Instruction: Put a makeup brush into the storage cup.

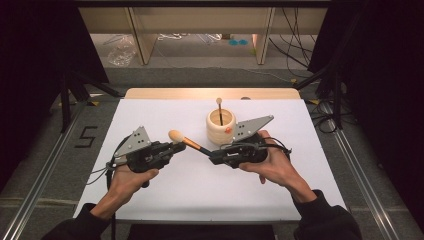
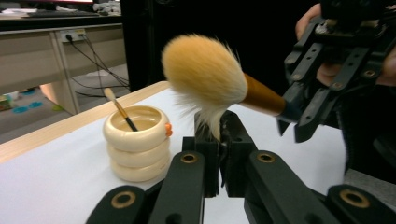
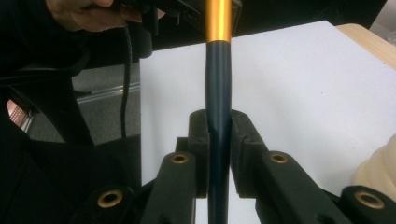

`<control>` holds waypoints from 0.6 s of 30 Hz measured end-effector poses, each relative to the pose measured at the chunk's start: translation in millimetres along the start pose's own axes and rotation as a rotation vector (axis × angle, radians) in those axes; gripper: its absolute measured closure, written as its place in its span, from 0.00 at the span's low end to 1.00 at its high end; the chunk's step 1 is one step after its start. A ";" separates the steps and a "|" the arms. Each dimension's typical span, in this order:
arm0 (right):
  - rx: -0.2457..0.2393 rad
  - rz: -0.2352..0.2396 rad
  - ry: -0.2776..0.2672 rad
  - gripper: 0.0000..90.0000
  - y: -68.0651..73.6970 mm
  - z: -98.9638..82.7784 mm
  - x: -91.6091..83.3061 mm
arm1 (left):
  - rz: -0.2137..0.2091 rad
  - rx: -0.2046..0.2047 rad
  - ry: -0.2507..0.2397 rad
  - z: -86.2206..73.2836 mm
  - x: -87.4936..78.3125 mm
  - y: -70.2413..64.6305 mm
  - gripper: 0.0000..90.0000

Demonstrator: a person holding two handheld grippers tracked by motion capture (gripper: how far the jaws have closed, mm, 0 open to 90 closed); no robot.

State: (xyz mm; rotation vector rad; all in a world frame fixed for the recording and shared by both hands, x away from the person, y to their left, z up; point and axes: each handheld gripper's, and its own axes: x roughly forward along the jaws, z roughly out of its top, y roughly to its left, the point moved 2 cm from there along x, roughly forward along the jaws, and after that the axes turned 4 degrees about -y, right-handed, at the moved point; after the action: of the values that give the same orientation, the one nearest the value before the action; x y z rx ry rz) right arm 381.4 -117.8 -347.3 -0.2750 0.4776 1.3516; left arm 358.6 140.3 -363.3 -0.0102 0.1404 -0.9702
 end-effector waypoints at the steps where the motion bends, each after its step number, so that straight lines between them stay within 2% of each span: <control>1: 0.001 0.005 0.012 0.90 0.3 -0.6 1.0 | -0.009 -0.002 -0.001 -0.2 0.9 -1.1 0.97; 4: -0.001 0.003 0.011 0.90 1.0 -1.8 5.0 | -0.022 0.009 0.001 -0.3 2.3 -4.1 0.97; 11: -0.002 0.010 0.007 0.90 1.2 -1.5 5.3 | -0.046 -0.017 0.002 0.5 2.6 -4.5 0.92; 18: -0.013 0.012 -0.006 0.90 0.9 -1.2 5.9 | -0.122 -0.028 -0.002 2.6 2.4 -7.5 0.81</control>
State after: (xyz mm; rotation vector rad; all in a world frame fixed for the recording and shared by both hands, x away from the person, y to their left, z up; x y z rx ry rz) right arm 381.1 -113.1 -351.1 -0.2791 0.4660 1.3669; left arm 354.2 134.0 -360.5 -0.0464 0.1526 -1.0903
